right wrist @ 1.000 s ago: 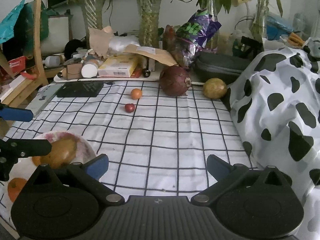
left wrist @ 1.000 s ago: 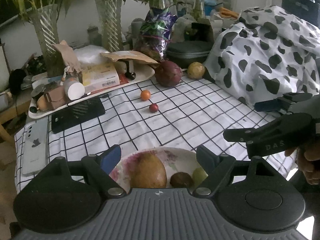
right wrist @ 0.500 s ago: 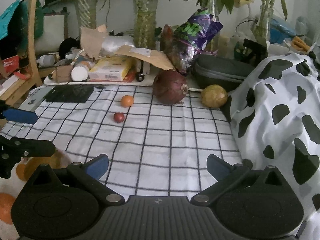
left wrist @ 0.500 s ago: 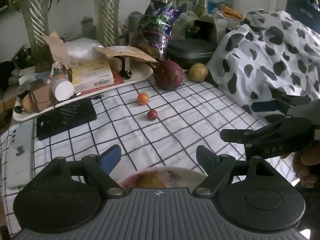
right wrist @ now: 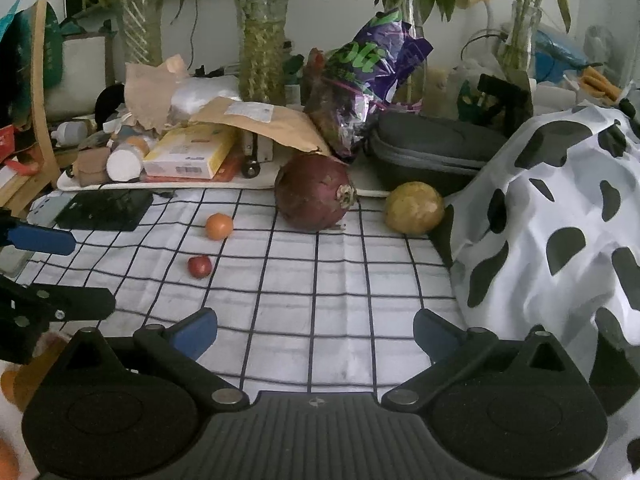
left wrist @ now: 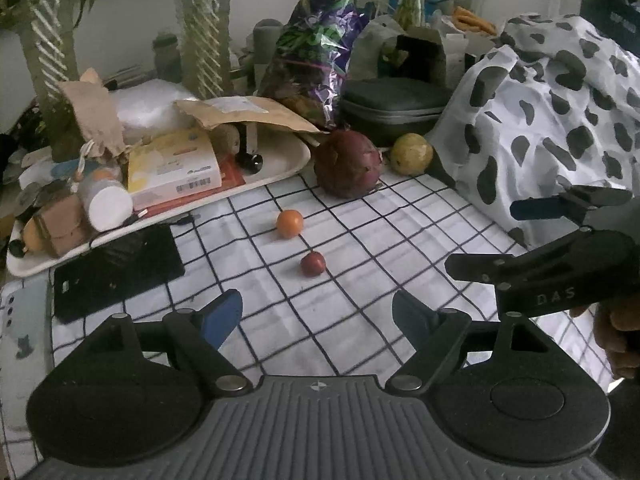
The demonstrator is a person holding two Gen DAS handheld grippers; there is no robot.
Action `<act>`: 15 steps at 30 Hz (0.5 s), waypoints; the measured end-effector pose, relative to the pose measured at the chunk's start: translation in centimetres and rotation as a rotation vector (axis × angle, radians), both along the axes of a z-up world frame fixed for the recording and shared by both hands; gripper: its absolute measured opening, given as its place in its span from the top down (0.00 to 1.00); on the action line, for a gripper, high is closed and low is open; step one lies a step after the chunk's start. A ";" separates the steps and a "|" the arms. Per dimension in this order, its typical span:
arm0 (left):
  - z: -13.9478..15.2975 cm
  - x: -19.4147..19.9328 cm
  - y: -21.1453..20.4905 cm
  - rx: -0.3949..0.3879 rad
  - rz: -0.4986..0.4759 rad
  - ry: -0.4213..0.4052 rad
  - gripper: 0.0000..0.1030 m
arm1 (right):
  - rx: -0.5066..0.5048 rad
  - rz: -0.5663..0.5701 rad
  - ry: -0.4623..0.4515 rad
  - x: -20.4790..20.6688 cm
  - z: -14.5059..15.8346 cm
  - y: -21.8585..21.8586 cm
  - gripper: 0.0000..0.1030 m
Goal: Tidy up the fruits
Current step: 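Withdraw both tools from the plate toward the small orange and dragon fruit, then grasp the small orange with the left tool while the right tool grasps the red dragon fruit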
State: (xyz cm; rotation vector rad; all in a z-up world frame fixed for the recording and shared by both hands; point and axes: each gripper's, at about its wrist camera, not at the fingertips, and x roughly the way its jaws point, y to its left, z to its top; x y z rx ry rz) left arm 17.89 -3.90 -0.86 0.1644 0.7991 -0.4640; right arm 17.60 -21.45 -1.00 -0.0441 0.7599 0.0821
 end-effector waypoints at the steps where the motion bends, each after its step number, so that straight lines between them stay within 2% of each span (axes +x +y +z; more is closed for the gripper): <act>1: -0.1 0.4 -0.1 0.003 -0.003 -0.002 0.21 | -0.002 -0.001 0.000 0.3 0.0 0.0 0.00; 9: -1.5 3.2 -0.6 0.005 -0.015 -0.039 0.21 | 0.004 -0.014 0.004 3.0 -0.5 -0.3 0.00; 15: -2.7 5.6 -0.8 -0.005 -0.013 -0.055 0.28 | -0.011 -0.011 0.009 4.6 -1.1 -0.4 0.00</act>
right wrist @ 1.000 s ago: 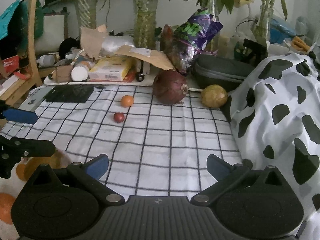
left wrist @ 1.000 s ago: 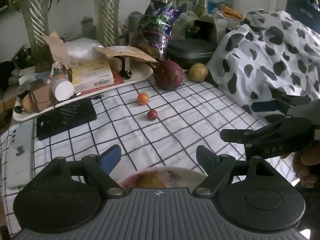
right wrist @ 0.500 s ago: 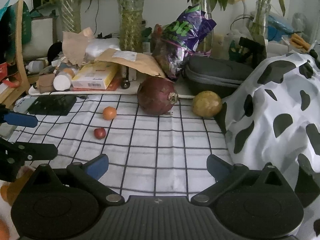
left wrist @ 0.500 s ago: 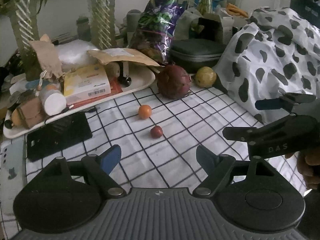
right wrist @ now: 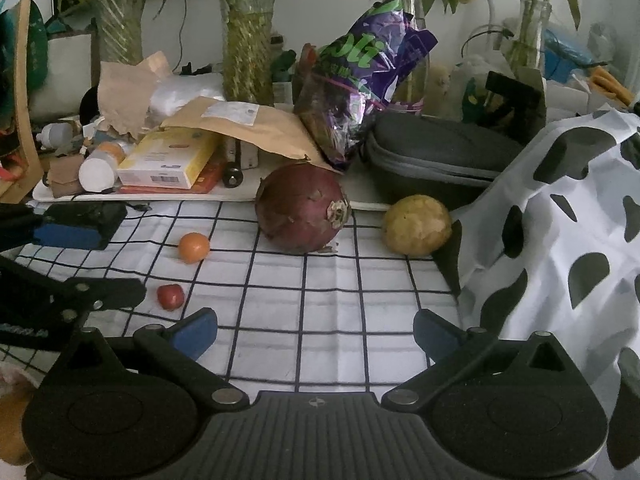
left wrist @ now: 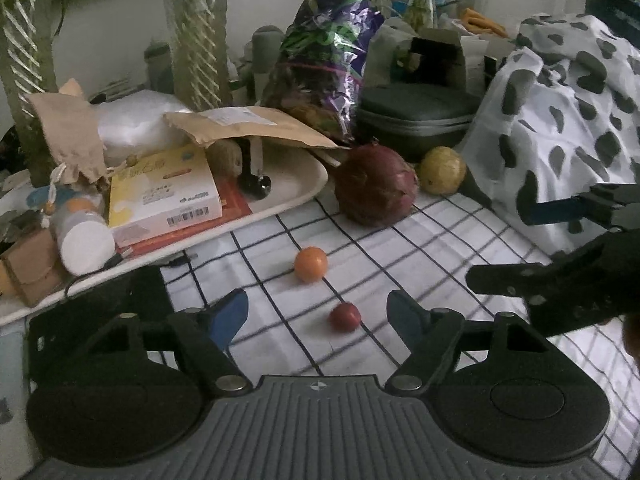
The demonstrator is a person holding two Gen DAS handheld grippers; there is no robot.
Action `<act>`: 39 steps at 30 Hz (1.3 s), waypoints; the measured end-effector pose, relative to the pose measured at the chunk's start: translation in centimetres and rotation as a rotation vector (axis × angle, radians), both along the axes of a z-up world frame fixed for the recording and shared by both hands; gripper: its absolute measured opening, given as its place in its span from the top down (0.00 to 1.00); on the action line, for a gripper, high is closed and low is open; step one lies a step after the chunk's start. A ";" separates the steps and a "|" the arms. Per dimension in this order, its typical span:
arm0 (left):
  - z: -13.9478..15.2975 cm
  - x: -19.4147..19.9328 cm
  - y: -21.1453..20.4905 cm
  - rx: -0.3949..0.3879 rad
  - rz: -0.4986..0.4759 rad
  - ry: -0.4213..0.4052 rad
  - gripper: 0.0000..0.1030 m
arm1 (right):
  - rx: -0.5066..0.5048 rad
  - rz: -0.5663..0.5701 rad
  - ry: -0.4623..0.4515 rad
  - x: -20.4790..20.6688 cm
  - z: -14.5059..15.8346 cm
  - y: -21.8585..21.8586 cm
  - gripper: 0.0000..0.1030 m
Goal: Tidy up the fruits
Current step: 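Grasp the small orange with the left tool while the right tool grasps the red dragon fruit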
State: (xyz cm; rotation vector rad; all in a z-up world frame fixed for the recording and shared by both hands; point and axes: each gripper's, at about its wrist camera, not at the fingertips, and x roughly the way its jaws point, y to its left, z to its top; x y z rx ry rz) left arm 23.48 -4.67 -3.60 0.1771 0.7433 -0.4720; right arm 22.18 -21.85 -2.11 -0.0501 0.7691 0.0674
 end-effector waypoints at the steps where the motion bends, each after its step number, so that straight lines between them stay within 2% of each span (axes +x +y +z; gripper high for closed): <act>1: -0.2 0.5 -0.1 -0.004 0.003 -0.004 0.34 | -0.002 -0.001 0.000 0.3 0.0 0.0 0.00; 8: -1.8 3.4 -0.8 -0.024 0.003 0.023 0.43 | -0.031 0.008 -0.007 1.9 -0.7 -0.1 0.00; 13: -3.0 5.1 -1.6 -0.026 -0.008 0.045 0.47 | -0.053 0.017 -0.004 3.0 -1.4 -0.3 0.00; 15: -3.2 5.8 -1.7 -0.045 -0.009 0.080 0.53 | -0.051 0.019 -0.005 3.3 -1.5 -0.3 0.00; 16: -3.3 6.0 -1.7 -0.062 -0.012 0.093 0.61 | -0.047 0.023 -0.008 3.5 -1.6 -0.4 0.00; 21: -3.3 6.5 -2.1 -0.025 -0.004 0.096 0.65 | -0.049 0.026 -0.008 4.2 -2.0 -0.5 0.00; 25: -3.2 6.9 -1.7 -0.035 0.002 0.113 0.76 | -0.035 0.015 -0.014 4.3 -1.9 -0.6 0.00; 39: 0.0 7.2 0.4 -0.083 0.030 0.101 0.77 | -0.031 0.080 -0.107 6.0 -2.7 0.8 0.00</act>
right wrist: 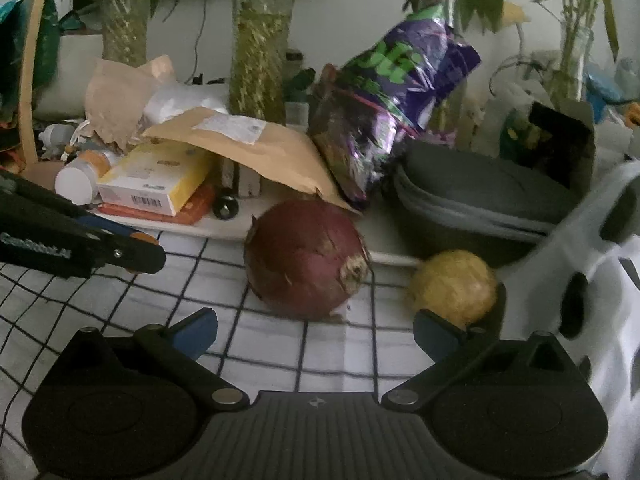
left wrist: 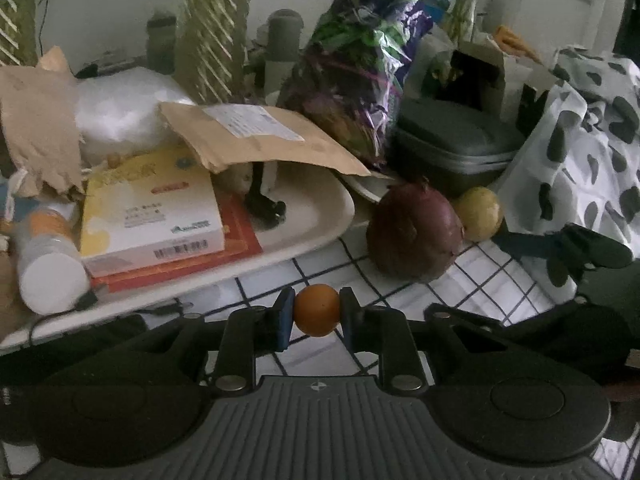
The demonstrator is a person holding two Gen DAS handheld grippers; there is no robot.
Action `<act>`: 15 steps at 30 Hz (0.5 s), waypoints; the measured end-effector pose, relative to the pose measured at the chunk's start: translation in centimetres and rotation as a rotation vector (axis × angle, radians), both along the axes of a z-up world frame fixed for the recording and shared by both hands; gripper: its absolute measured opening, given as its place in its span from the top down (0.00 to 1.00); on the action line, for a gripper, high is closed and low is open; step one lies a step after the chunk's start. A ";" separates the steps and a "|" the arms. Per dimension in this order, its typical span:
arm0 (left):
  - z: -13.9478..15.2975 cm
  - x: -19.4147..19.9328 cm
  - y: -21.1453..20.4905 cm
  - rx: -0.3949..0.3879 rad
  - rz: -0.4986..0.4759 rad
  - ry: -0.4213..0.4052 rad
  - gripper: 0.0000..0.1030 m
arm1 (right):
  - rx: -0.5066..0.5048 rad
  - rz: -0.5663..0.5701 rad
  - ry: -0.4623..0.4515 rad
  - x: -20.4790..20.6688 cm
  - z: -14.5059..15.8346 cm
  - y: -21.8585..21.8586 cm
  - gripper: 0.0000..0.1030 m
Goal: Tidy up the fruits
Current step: 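Grasp the small orange with the left tool while the right tool grasps the red dragon fruit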
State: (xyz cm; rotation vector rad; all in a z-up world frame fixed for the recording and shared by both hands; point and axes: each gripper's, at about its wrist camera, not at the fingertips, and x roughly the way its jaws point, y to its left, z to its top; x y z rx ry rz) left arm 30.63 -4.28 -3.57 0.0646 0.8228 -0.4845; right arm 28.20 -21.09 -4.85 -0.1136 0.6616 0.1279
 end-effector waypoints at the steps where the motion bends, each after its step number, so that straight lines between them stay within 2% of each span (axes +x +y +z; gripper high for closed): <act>1: 0.0 0.0 0.1 0.001 0.000 0.001 0.77 | -0.005 0.001 -0.011 0.2 0.0 0.2 0.00; 6: -0.5 -0.1 0.5 0.024 -0.007 0.012 0.77 | -0.050 -0.003 -0.039 1.7 -0.7 1.3 0.00; 15: -0.6 -0.4 1.7 0.019 -0.005 0.031 0.77 | -0.171 0.007 -0.083 3.7 -1.8 3.0 0.01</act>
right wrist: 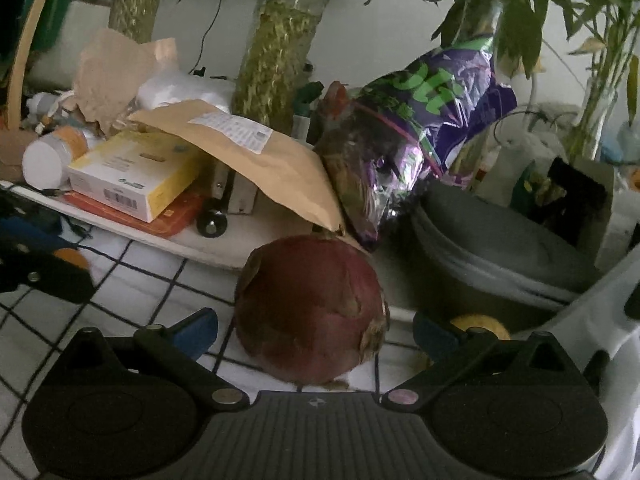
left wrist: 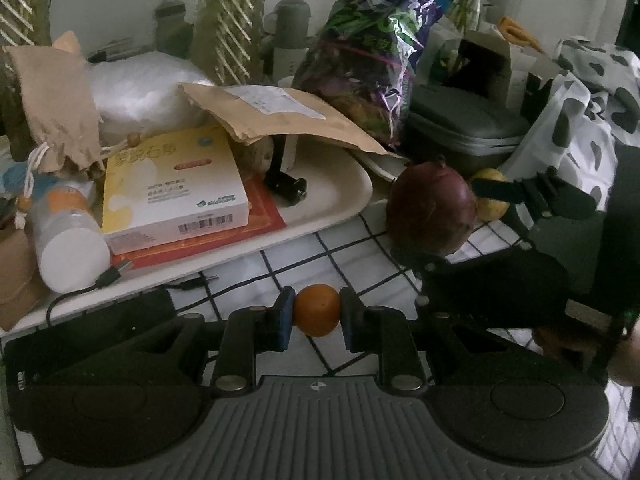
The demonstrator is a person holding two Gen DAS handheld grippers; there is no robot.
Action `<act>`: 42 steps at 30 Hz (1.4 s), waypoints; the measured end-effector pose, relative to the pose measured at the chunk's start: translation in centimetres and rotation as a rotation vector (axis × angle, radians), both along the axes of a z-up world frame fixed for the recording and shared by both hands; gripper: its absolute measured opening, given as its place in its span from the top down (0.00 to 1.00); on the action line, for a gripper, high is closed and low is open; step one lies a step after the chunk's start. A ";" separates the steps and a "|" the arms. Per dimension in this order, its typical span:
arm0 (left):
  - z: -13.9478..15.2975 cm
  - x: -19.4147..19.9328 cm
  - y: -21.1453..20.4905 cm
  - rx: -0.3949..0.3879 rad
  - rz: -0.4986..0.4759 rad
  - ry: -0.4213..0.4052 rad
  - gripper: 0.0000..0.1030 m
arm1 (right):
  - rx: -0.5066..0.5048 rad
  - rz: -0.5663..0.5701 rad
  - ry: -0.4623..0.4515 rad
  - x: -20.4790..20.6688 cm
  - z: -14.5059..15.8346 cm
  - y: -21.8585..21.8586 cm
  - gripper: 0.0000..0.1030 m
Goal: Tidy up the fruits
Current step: 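Grasp the small orange with the left tool while the right tool grasps the red dragon fruit, then carry the small orange and dragon fruit over the plate and open both tools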
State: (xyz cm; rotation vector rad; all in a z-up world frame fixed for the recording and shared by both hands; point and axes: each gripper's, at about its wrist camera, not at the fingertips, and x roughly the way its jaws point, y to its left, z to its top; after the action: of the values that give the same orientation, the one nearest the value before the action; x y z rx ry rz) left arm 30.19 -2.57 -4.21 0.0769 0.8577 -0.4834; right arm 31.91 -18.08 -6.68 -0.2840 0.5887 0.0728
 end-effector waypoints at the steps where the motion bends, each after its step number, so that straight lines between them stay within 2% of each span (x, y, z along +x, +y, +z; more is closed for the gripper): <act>1: 0.0 0.0 0.1 0.002 -0.002 0.000 0.77 | -0.012 -0.002 -0.006 0.2 -0.1 0.1 0.02; 2: 0.0 -0.1 0.1 0.005 -0.003 0.000 0.77 | -0.023 -0.002 -0.011 0.3 -0.2 0.2 0.04; 3: 0.0 -0.1 0.2 0.006 -0.004 0.000 0.77 | -0.038 -0.001 -0.017 0.4 -0.3 0.4 0.10; 8: -0.1 -0.5 0.4 0.008 -0.015 0.000 0.77 | -0.065 0.024 0.003 1.0 -0.8 0.6 0.23; 13: 0.0 -0.8 0.4 0.015 -0.008 0.001 0.77 | -0.073 0.032 0.010 0.9 -0.5 0.7 0.30; 27: 1.7 -2.8 1.2 0.015 0.050 -0.024 0.77 | 0.090 0.041 -0.006 -2.8 4.1 0.3 0.31; 42: 3.6 -7.1 2.6 0.031 0.067 -0.027 0.77 | 0.182 0.078 -0.006 -7.9 6.8 0.8 0.31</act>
State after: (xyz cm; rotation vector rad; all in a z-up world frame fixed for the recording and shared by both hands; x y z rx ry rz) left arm 23.08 0.03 -0.62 0.0822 0.8382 -0.4053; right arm 24.01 -17.31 0.14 -0.1302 0.5613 0.1995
